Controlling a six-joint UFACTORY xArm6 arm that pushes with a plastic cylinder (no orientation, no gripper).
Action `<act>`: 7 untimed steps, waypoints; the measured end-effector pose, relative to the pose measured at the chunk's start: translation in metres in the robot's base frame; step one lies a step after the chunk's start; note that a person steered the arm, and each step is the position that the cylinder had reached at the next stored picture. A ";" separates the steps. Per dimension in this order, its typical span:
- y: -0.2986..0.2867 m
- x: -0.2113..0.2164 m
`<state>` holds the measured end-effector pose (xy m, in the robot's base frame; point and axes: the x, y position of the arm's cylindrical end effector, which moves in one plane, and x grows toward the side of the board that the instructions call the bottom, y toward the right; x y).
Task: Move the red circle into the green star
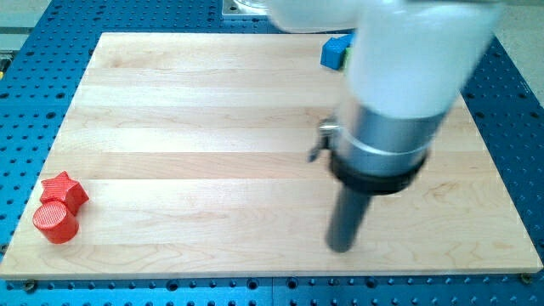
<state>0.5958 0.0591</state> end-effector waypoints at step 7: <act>-0.307 -0.043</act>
<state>0.5529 -0.2477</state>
